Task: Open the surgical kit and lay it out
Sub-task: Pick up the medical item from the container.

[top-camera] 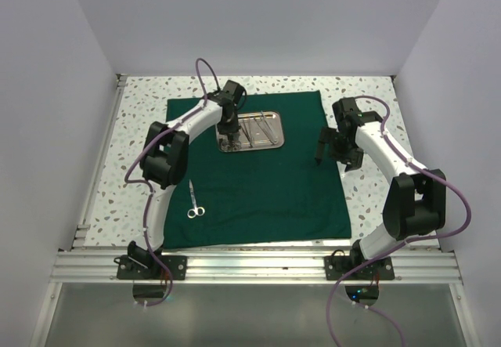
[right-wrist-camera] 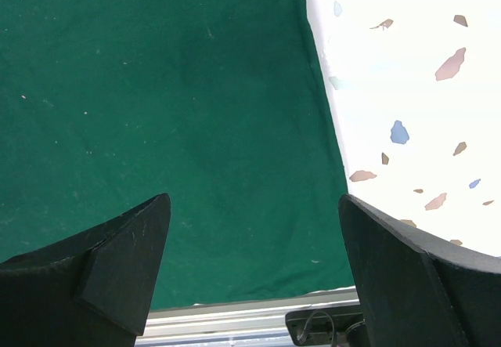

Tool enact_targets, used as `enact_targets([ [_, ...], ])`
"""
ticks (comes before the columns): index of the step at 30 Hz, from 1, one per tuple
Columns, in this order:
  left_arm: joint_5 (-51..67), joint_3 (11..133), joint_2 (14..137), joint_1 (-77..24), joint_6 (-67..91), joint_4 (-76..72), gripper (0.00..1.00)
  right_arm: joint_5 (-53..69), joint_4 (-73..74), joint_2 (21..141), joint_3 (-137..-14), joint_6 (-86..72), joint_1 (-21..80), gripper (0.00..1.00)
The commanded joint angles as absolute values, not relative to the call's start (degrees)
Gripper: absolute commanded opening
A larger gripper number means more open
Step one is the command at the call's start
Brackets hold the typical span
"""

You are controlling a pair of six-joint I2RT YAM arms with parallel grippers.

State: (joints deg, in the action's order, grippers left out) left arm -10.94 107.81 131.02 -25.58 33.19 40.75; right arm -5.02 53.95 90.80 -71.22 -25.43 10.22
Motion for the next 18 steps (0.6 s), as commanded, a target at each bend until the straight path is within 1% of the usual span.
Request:
enact_targets([
  [1,-12.2,106.2,129.6,-25.7,32.4,38.6,0.27,-5.3,53.6,89.1,-71.2,-24.4,10.5,0.93],
  [11,-12.3,104.0,129.8,-25.5,32.7,37.9,0.22,-5.5,54.1,90.2,-72.2,-24.2,10.5,0.93],
  [16,-11.2,103.2,130.5,-25.0,32.9,37.1,0.13,-5.7,54.3,90.4,-72.5,-24.1,10.5,0.93],
  [18,-10.5,102.9,130.8,-24.6,32.9,36.7,0.08,-5.9,54.5,90.5,-72.4,-24.0,10.4,0.93],
])
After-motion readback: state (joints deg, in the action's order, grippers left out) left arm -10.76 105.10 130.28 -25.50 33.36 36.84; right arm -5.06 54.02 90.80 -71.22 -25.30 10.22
